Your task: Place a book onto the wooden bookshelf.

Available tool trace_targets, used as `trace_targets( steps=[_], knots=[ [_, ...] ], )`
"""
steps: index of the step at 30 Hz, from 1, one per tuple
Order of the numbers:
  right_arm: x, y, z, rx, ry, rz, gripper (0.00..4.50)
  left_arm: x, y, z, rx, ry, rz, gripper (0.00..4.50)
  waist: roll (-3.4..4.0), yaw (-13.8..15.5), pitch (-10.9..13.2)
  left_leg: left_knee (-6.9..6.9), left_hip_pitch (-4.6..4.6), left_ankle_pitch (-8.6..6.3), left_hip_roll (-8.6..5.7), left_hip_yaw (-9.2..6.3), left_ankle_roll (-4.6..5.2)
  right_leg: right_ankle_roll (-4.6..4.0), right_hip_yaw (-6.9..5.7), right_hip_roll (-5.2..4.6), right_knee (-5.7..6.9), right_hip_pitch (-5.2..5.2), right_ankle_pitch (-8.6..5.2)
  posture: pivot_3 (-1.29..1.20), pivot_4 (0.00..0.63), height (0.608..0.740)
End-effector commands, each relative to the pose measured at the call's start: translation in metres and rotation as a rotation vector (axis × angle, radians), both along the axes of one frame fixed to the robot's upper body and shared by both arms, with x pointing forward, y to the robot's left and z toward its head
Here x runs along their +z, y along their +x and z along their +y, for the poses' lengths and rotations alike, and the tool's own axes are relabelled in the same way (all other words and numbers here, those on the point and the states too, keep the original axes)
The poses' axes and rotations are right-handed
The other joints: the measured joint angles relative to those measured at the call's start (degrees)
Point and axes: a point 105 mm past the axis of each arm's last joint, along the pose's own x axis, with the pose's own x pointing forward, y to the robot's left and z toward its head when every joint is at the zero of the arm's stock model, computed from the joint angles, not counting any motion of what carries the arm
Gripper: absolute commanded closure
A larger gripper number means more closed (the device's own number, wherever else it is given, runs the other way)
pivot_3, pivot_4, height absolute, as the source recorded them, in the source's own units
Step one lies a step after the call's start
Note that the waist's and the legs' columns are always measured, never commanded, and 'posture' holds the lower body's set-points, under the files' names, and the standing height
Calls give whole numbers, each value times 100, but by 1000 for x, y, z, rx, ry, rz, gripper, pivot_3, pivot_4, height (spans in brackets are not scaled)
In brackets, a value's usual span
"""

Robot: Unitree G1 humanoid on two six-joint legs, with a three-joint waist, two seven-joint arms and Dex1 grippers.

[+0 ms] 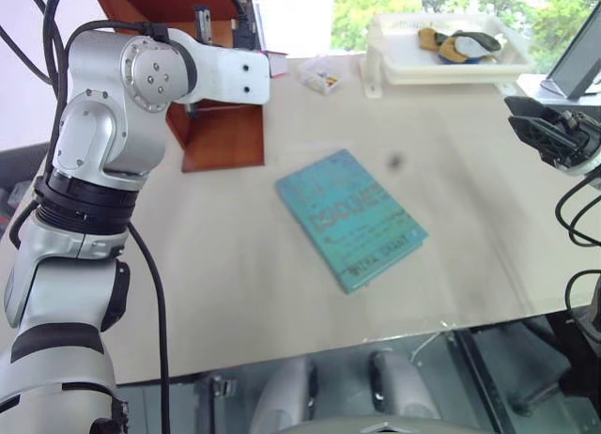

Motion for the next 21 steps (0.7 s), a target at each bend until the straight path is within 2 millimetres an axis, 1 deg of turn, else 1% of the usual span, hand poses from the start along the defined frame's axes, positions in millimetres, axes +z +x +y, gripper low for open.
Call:
trace_targets(
  steps=[1,3,5,7,10,16,18,21],
  knots=[
    [22,-10,1,58,-6,-105,0,-2,2,14,64,-6,17,3865,0,-7,0,-4,11,-1,0,6,1,0,6,0,0,5,0,0,150,740],
    [22,-10,1,60,-7,-106,0,-4,2,13,62,-15,22,2887,0,-9,0,-9,27,-1,1,14,2,0,17,1,0,15,0,0,150,740],
    [23,-11,1,63,-9,-106,0,-3,3,13,62,-19,22,2304,0,-3,0,-9,30,-1,2,18,2,0,22,3,3,15,0,0,150,740],
    [24,-12,1,67,-10,-107,0,-2,3,15,68,-21,19,1182,-1,12,1,-8,29,-2,3,18,3,0,22,2,3,15,0,0,150,740],
    [26,-14,1,73,-11,-111,0,0,3,18,78,-25,4,52,-1,29,1,-8,22,-2,1,18,3,0,22,-1,2,14,0,0,150,740],
    [27,-16,1,76,-15,-118,0,5,3,24,99,-16,-19,20,-1,48,1,-8,11,-3,-1,17,5,0,22,-3,-1,12,0,0,150,740],
    [28,-17,1,76,-14,-122,0,13,4,26,106,-10,-57,20,-1,47,1,-8,11,-4,-1,17,6,0,22,-3,0,12,0,0,150,740],
    [28,-17,0,71,-15,-128,0,24,6,24,96,-12,-99,20,-2,47,1,-8,11,-4,0,15,7,0,21,-2,1,11,0,0,150,740]
  ],
)
